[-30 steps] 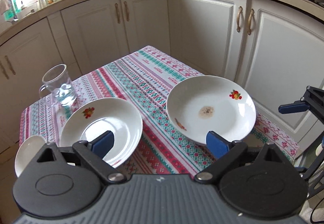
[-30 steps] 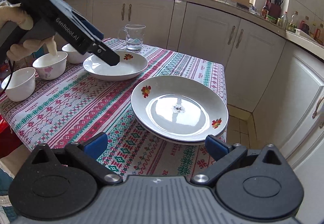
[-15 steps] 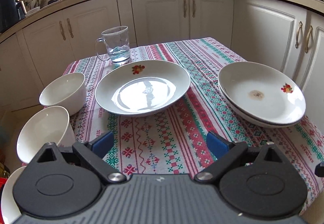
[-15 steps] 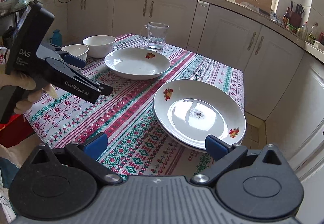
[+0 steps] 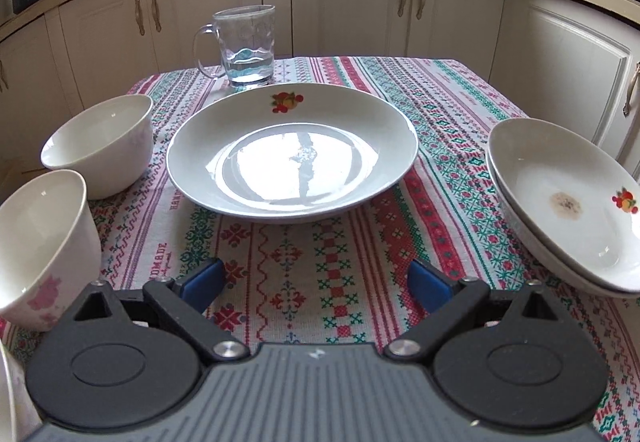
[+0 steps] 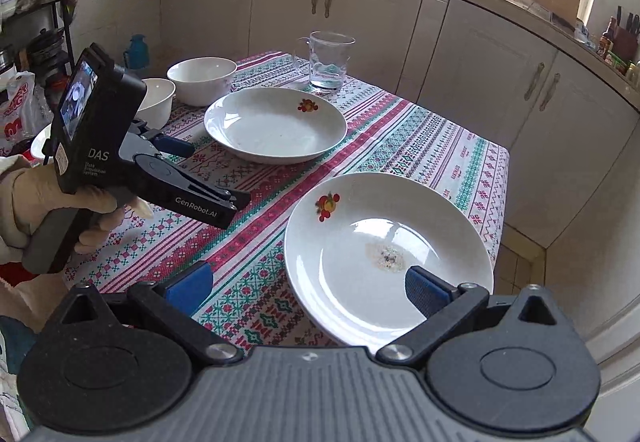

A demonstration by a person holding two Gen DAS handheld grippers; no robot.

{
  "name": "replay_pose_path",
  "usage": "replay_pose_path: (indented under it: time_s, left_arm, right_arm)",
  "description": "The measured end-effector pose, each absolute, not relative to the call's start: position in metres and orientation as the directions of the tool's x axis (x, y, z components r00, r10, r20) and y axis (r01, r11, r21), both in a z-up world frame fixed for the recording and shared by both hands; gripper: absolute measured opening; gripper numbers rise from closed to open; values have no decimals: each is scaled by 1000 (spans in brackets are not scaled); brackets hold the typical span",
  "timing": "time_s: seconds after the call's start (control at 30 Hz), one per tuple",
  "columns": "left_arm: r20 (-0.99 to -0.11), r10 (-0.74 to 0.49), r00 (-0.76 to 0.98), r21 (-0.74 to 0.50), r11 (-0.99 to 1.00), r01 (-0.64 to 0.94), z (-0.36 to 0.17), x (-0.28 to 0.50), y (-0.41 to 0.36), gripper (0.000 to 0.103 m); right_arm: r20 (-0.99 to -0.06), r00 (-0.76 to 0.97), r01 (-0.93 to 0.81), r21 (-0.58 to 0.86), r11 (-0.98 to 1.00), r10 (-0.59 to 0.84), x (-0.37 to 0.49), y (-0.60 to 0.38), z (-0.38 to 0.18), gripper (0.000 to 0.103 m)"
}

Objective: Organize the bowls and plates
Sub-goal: 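Withdraw the left tool from the stacked plates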

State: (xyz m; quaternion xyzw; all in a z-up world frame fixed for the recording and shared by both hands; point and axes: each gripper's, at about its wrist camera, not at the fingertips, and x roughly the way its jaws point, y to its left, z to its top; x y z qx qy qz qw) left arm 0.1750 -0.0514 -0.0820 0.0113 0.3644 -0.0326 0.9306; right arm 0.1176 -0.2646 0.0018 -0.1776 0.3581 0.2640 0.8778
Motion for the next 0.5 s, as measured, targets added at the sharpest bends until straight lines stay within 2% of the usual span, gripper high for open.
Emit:
replay_pose_path:
  time_s: [0.13,0.33,0.5]
  left_arm:
    - [-676,-58,735,-9,997,71,-84,182,-51,103]
    - [-684,-65,727,-10,997,79,-84,193,-49,103]
    - [-676,-49,735,-9,998,58,-85,200,-45,103]
  right_arm:
    - [-735,578,-618,-111,778,355,145,-261,4,103]
    - [-750,521,-659,-51,750,408,192,-250,7,103]
    - [-775,486,-695,-62,717,404,232,-231,9,103]
